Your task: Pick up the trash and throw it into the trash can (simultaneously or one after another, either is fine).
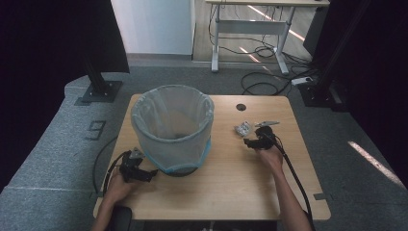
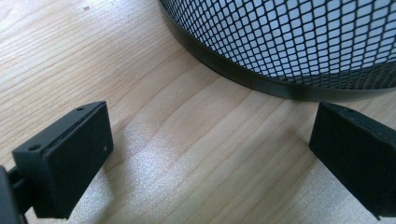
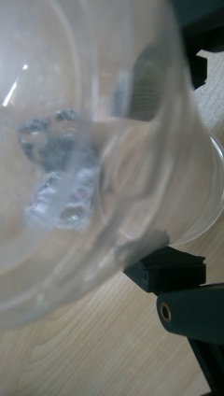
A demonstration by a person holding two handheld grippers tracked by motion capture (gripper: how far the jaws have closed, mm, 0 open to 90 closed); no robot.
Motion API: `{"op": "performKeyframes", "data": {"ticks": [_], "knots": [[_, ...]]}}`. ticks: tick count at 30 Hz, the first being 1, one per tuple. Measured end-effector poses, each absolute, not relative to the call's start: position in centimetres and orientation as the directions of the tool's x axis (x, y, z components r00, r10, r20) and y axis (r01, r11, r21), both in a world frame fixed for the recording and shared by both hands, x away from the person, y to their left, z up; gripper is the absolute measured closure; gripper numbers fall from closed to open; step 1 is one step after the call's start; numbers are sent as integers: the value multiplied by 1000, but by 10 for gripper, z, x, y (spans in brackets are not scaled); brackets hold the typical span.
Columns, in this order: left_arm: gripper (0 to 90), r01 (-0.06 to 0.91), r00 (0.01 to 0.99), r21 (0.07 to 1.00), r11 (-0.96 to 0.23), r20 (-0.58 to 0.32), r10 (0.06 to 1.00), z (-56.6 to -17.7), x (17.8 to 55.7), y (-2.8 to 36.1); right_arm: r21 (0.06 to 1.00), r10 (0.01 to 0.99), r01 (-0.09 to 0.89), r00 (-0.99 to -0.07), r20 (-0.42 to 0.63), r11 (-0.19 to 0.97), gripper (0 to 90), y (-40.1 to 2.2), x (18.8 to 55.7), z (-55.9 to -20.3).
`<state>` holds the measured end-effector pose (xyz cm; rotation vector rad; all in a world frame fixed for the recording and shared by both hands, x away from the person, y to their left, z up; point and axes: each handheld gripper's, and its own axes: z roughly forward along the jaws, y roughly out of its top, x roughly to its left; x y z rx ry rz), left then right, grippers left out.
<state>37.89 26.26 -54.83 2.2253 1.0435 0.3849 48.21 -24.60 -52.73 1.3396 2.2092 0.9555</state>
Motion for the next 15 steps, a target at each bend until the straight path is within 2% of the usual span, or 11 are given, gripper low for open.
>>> {"op": "performKeyframes", "data": {"ticks": [15], "knots": [[0,580,641,660,-478,-8,767,-548,379,263,704,843,608,-537,25,367,288,-248,469,-495]]}}
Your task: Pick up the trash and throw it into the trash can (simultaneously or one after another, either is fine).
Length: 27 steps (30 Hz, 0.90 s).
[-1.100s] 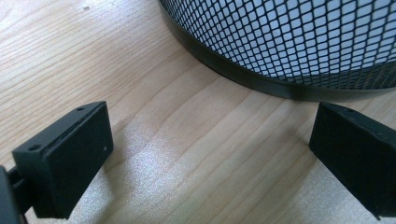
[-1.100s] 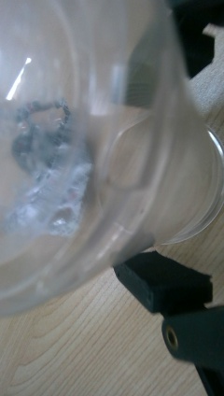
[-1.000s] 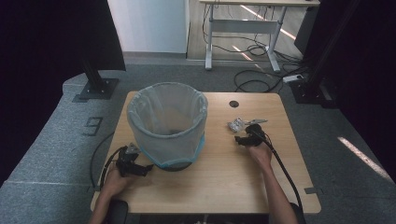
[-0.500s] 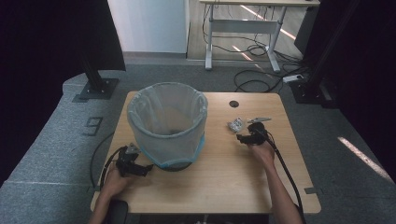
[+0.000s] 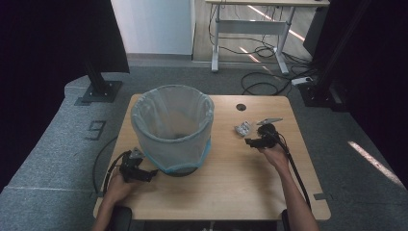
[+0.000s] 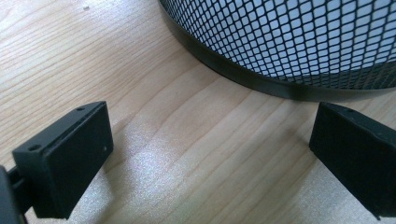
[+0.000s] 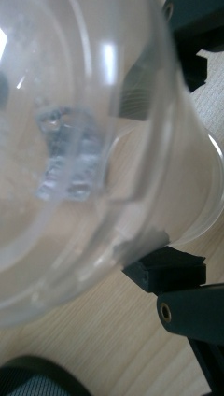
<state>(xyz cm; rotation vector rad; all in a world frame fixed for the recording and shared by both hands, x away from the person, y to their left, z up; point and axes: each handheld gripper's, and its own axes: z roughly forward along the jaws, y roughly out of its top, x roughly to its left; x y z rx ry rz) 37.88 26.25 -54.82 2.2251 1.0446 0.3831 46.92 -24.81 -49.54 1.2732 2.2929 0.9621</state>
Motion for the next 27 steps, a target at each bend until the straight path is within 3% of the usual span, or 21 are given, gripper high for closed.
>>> {"op": "performKeyframes", "data": {"ticks": [27], "knots": [[0,582,640,660,-476,-10,769,-548,379,262,718,772,562,-633,55,410,287,-242,450,-425]]}}
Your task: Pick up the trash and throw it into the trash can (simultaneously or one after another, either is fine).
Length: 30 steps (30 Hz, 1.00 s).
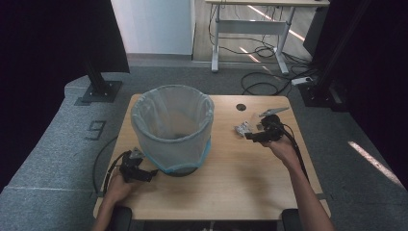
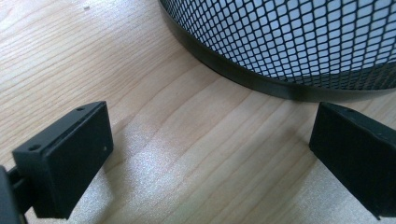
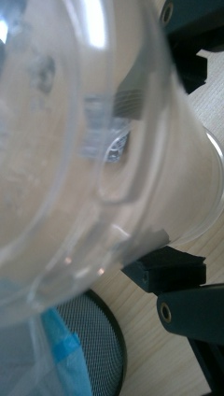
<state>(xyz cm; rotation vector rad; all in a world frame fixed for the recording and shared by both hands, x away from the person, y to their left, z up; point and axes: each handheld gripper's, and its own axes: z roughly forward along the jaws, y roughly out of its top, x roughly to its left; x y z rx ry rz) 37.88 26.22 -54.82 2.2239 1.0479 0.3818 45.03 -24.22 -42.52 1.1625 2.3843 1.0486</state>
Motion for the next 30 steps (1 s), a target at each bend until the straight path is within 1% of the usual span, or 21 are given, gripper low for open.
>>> {"op": "performKeyframes", "data": {"ticks": [9,22,30], "knots": [[0,583,637,660,-474,-10,771,-548,379,262,726,750,558,-656,89,402,287,-241,446,-403],[0,584,637,659,-473,-10,771,-548,379,262,731,712,529,-697,86,430,288,-230,445,-369],[0,584,635,660,-472,-10,772,-548,378,262,743,683,517,-722,112,424,288,-221,445,-351]]}}
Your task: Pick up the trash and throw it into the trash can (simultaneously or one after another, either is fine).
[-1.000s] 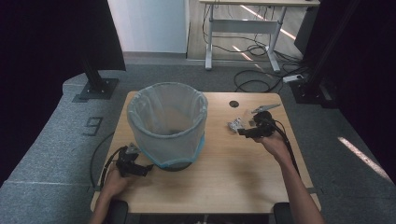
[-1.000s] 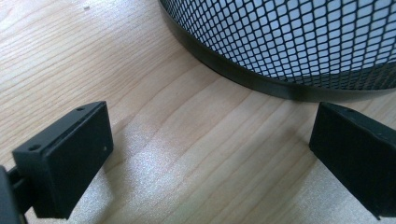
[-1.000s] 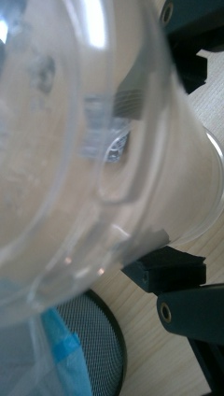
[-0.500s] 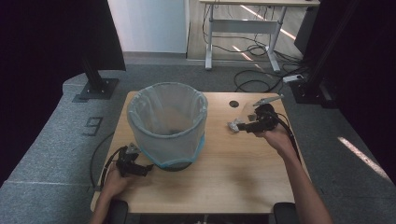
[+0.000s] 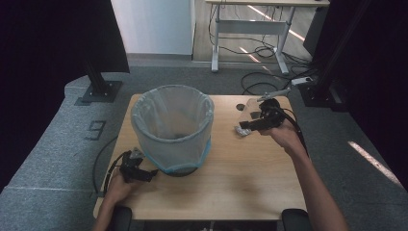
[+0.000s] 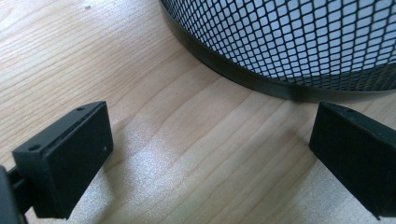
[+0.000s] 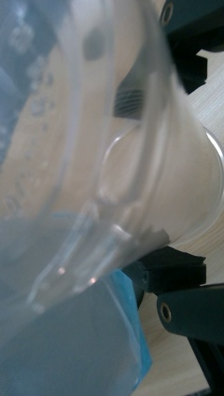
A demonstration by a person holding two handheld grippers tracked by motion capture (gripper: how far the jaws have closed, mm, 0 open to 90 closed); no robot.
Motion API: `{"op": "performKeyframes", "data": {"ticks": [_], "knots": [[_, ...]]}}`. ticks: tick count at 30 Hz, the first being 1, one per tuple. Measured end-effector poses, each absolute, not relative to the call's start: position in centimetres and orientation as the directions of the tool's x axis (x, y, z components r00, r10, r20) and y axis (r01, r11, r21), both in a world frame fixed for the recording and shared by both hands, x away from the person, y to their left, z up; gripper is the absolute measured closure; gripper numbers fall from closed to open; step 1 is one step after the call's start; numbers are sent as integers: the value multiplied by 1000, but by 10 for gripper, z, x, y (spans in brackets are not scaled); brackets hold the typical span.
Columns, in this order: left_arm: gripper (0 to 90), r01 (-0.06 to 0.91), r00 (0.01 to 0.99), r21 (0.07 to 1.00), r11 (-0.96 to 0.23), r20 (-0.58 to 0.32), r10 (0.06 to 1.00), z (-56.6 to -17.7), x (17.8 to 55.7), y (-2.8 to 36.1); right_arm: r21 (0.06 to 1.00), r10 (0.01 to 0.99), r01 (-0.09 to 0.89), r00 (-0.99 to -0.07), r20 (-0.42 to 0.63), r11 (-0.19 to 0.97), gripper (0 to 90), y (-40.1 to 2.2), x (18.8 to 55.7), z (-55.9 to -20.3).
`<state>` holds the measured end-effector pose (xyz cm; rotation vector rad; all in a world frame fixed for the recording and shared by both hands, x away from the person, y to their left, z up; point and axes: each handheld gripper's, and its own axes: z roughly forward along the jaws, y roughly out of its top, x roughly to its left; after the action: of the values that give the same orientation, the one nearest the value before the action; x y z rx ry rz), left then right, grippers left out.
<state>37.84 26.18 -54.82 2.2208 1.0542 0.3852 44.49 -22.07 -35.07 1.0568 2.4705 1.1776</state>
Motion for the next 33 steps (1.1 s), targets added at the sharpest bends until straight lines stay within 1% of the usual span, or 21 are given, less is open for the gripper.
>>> {"op": "performKeyframes", "data": {"ticks": [8,14,33], "knots": [[0,584,635,661,-471,-9,773,-548,378,262,753,648,493,-752,119,435,288,-206,445,-326],[0,584,635,661,-472,-9,773,-548,378,262,758,627,470,-772,105,452,289,-196,445,-309],[0,584,635,661,-472,-9,772,-548,378,262,768,562,413,-823,84,490,289,-159,449,-267]]}}
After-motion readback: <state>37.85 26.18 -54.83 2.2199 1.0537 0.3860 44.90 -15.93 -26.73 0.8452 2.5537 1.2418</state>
